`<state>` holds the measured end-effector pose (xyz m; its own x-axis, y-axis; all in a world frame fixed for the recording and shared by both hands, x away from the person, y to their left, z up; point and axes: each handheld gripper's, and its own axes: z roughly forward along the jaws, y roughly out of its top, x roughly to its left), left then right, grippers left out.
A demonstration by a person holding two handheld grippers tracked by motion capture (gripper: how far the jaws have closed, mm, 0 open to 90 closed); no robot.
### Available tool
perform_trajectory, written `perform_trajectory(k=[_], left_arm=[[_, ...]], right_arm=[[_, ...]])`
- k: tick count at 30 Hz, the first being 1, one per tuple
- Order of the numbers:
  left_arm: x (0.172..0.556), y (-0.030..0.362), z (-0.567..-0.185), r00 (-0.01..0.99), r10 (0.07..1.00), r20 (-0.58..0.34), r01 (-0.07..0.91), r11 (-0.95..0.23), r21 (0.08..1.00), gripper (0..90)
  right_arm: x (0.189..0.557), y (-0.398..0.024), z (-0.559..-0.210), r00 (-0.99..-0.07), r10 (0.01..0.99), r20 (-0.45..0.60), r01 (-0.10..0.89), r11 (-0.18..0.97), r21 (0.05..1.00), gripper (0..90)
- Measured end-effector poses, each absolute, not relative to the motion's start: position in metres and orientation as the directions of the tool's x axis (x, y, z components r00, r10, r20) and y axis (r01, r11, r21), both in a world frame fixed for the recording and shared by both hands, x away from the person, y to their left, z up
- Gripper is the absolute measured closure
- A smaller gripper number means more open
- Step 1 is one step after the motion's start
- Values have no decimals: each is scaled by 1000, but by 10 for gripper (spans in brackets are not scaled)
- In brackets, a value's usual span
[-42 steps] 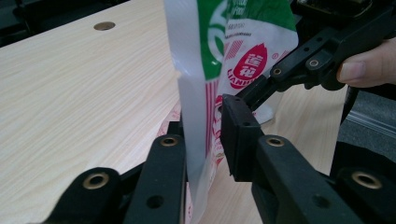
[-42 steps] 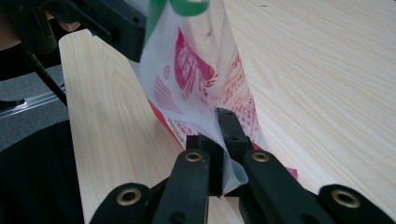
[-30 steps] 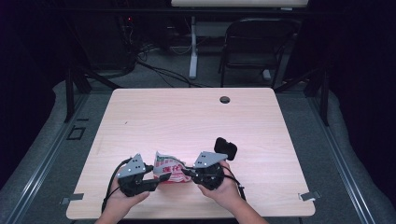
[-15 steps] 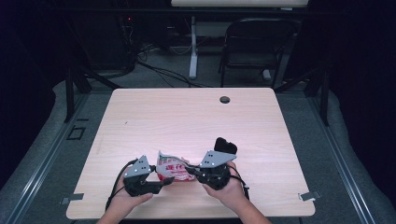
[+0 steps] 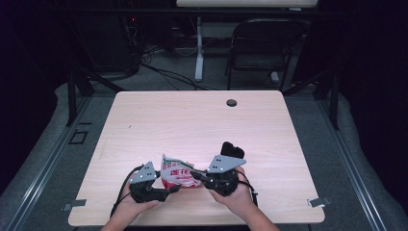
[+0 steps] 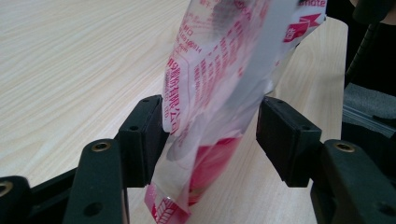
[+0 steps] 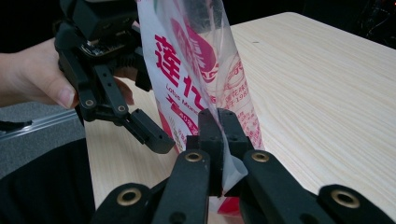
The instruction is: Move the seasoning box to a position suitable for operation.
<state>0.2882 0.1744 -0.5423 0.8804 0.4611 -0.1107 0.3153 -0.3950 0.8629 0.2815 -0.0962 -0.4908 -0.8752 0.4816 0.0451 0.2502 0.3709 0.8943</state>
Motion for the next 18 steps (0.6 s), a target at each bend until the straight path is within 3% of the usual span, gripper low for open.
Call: perform_trajectory(k=[18], left_arm=[[293,172,-558,882,442,-162,350,-387,853,361]], right_arm=[[279,-99,-484,-885,462,55,237,346,908,900]])
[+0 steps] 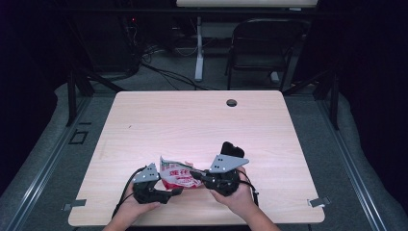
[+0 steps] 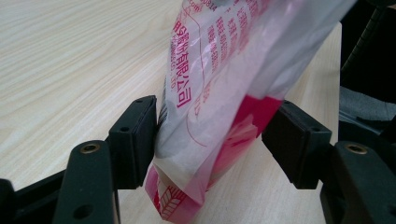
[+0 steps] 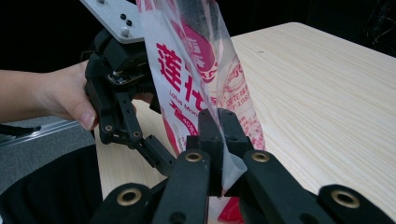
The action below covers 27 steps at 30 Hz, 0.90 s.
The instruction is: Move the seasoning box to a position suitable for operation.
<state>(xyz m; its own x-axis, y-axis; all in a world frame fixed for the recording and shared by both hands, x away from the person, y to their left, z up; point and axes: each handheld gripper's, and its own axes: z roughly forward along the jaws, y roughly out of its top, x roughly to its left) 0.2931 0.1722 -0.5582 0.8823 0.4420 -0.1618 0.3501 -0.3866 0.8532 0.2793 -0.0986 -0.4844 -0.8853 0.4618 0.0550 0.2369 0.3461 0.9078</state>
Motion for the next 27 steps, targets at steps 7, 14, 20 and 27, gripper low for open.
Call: perform_trajectory(k=[7,14,20,27], left_arm=[[296,171,-570,874,454,-175,381,-414,827,355],[298,171,-575,875,442,-197,391,-403,828,381],[299,173,-576,877,421,-234,402,-374,835,380],[303,175,-582,858,407,-313,465,-356,811,356]], right_arm=[[279,-99,-483,-889,453,69,239,329,914,900],[279,-100,-483,-896,437,77,236,324,916,900],[278,-100,-481,-902,425,74,228,323,919,900],[276,-98,-481,-909,412,66,214,325,921,900]])
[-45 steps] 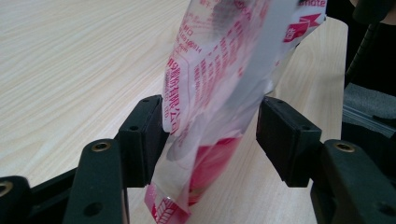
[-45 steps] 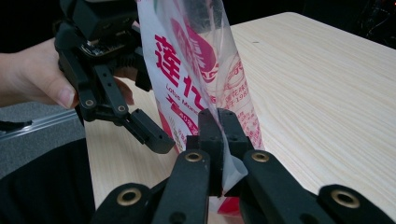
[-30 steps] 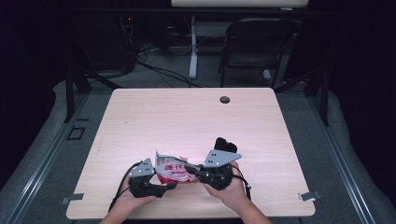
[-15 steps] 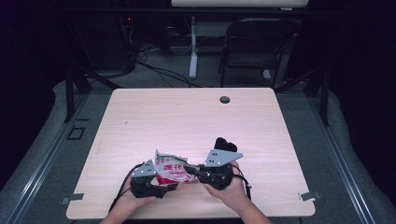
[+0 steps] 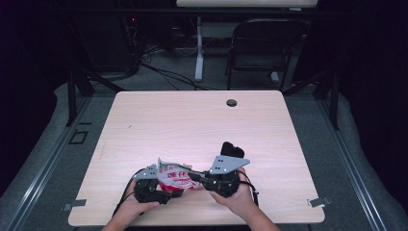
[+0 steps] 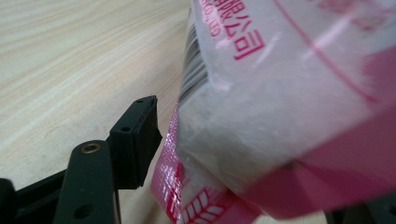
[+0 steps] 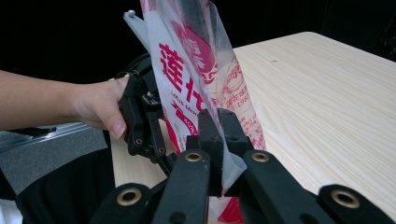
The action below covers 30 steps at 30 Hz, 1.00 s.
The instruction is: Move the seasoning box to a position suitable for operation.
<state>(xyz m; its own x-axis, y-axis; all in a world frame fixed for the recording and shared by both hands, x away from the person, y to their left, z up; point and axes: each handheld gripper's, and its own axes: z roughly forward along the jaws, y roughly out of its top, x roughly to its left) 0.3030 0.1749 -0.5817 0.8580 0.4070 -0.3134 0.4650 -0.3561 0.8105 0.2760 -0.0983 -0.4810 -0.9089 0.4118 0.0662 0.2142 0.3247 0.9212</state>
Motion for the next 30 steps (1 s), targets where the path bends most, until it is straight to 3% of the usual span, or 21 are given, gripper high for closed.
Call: perform_trajectory(k=[12,19,30], left_arm=[[302,166,-588,858,414,-304,470,-395,789,345],[301,164,-586,855,421,-302,470,-384,795,466],[298,164,-582,861,412,-298,457,-369,809,463]], right_arm=[[273,-93,-482,-920,387,58,198,332,922,900],[275,-95,-483,-914,400,65,208,327,922,900],[276,-96,-485,-912,401,79,219,315,923,900]])
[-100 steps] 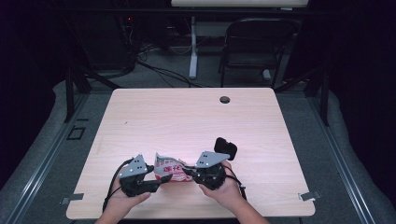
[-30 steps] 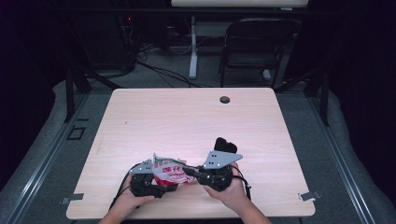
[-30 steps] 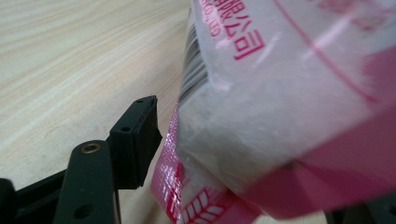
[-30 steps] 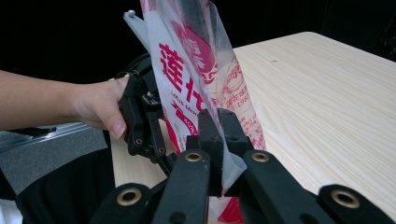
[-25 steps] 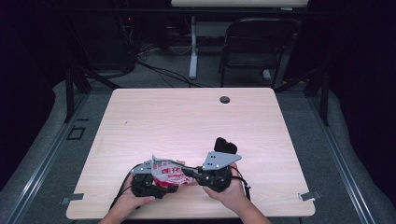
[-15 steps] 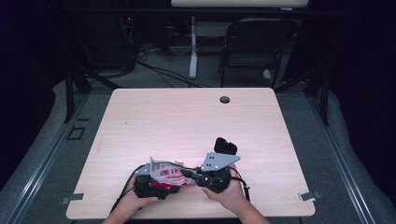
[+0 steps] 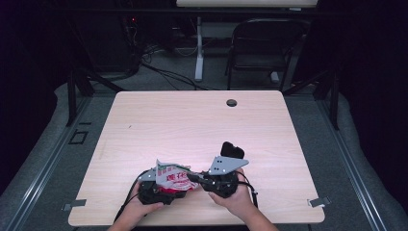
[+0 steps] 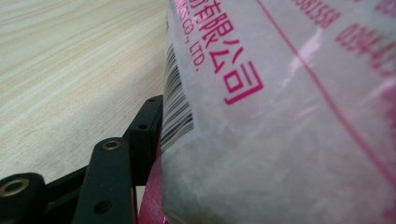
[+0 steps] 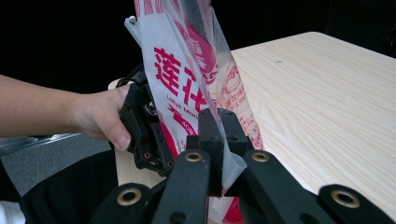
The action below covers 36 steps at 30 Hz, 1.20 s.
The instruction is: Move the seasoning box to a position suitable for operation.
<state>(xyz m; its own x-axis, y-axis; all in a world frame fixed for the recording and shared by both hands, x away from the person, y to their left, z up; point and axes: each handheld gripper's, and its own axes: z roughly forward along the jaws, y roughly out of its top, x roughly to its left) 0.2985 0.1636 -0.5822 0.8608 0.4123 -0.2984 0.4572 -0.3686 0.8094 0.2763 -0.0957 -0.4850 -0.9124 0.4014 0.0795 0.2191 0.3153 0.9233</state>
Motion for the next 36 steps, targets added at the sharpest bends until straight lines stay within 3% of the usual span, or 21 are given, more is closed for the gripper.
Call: perform_trajectory(k=[26,36], left_arm=[[295,163,-573,851,454,-262,456,-393,799,585],[296,162,-572,849,453,-273,462,-385,799,583]], right_arm=[[282,-98,-492,-900,426,95,246,314,917,900],[282,-98,-493,-893,439,103,255,303,918,900]])
